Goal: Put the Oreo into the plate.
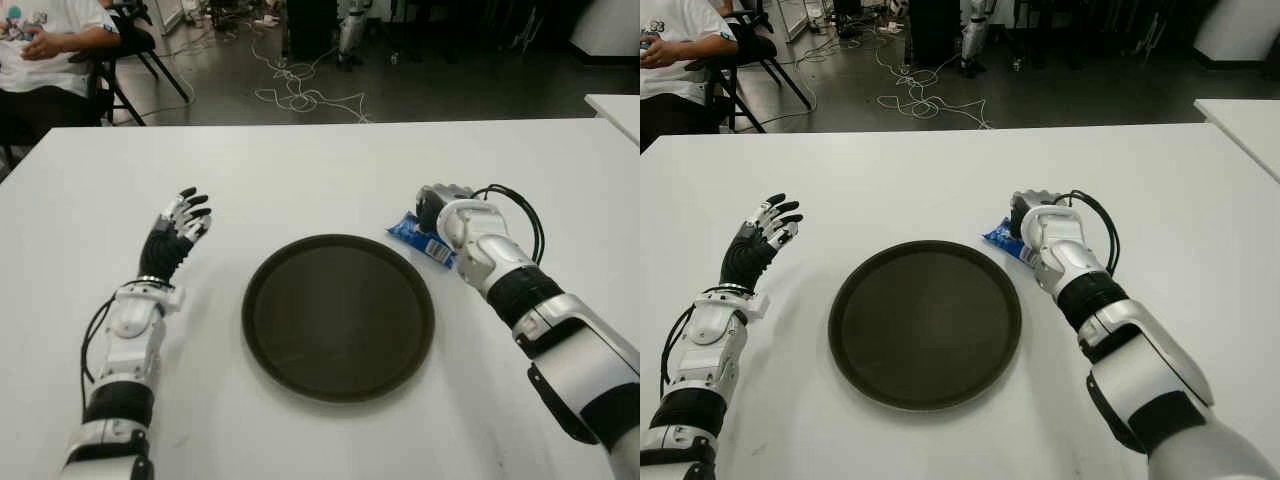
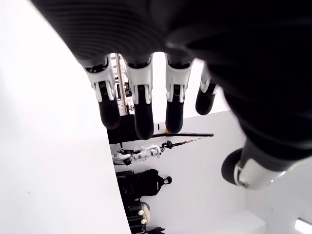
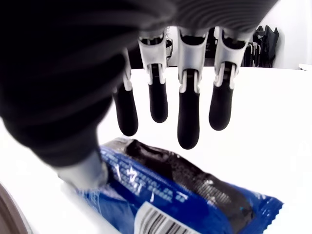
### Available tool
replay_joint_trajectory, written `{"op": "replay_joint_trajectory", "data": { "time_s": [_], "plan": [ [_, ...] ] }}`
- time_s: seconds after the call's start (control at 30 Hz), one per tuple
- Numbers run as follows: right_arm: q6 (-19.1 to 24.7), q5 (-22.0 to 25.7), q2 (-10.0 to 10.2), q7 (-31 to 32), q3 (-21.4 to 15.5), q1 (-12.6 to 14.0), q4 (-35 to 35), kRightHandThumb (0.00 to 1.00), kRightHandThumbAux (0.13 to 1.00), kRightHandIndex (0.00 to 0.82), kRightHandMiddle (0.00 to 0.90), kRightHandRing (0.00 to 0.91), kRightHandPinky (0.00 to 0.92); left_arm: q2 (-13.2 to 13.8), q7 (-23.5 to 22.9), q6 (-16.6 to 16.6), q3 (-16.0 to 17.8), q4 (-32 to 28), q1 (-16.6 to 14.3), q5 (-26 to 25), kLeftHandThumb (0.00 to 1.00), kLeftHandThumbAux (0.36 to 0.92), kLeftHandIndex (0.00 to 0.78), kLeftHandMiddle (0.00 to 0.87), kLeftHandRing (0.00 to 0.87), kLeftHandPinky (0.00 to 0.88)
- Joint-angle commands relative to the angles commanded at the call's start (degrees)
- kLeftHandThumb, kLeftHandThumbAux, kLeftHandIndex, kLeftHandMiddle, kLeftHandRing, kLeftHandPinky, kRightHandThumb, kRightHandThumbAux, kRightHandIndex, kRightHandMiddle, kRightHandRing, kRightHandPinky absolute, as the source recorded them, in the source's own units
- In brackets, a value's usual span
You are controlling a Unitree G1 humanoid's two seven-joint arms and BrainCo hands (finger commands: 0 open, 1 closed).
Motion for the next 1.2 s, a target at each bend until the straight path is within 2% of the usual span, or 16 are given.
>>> {"op": "replay_joint_trajectory", "data": {
  "time_s": [0.2, 0.5, 0.93, 1.0, 1.07, 1.1, 1.13, 1.17, 1.2],
  "plan": [
    [0.4, 0.1, 0.1, 0.2, -0.1, 0.1, -0.3, 0.679, 0.737, 0.425, 0.675, 0.657, 0.644, 0.2, 0.0, 0.1, 0.1, 0.6, -0.3, 0.2, 0.24, 0.612, 0.11, 0.195, 0.182, 0.18],
    [-1.6, -0.1, -0.1, -2.8, 0.2, 0.4, 1.1, 0.68, 0.736, 0.425, 0.675, 0.657, 0.635, 0.4, -0.1, -0.2, 0.1, 0.8, -0.4, 0.3, 0.221, 0.592, 0.09, 0.184, 0.172, 0.157],
    [-3.6, 0.2, -0.1, -5.7, -0.3, 0.6, 2.4, 0.673, 0.742, 0.417, 0.623, 0.617, 0.595, 0.5, -0.1, -1.9, 0.0, 2.0, -0.6, 0.7, 0.209, 0.587, 0.084, 0.178, 0.169, 0.155],
    [-3.9, 0.5, -0.2, -6.1, -0.5, 0.6, 2.6, 0.671, 0.743, 0.413, 0.601, 0.6, 0.58, 0.4, -0.2, -2.1, 0.0, 2.0, -0.6, 0.6, 0.209, 0.586, 0.081, 0.174, 0.164, 0.144],
    [-4.1, 0.8, -0.3, -6.3, -0.9, 0.6, 2.7, 0.666, 0.746, 0.403, 0.485, 0.506, 0.487, 0.4, -0.4, -2.2, 0.1, 2.1, -0.7, 0.4, 0.211, 0.586, 0.082, 0.176, 0.165, 0.156],
    [-4.1, 0.9, -0.4, -6.4, -1.0, 0.6, 2.7, 0.665, 0.747, 0.401, 0.459, 0.484, 0.465, 0.3, -0.4, -2.2, 0.1, 2.2, -0.7, 0.3, 0.212, 0.586, 0.083, 0.176, 0.166, 0.158],
    [-4.2, 0.9, -0.5, -6.4, -1.1, 0.6, 2.7, 0.425, 0.763, 0.292, 0.371, 0.399, 0.379, 0.3, -0.4, -2.2, 0.1, 2.2, -0.7, 0.3, 0.214, 0.589, 0.084, 0.178, 0.168, 0.161],
    [-4.0, 0.9, -0.6, -6.3, -1.2, 0.5, 2.7, 0.272, 0.773, 0.221, 0.315, 0.345, 0.324, 0.3, -0.4, -2.1, 0.1, 2.2, -0.7, 0.2, 0.217, 0.59, 0.085, 0.179, 0.17, 0.162],
    [-4.0, 0.9, -0.7, -6.3, -1.3, 0.5, 2.7, 0.217, 0.768, 0.188, 0.279, 0.308, 0.29, 0.2, -0.4, -2.1, 0.1, 2.2, -0.7, 0.2, 0.218, 0.591, 0.086, 0.18, 0.171, 0.163]
  ]
}}
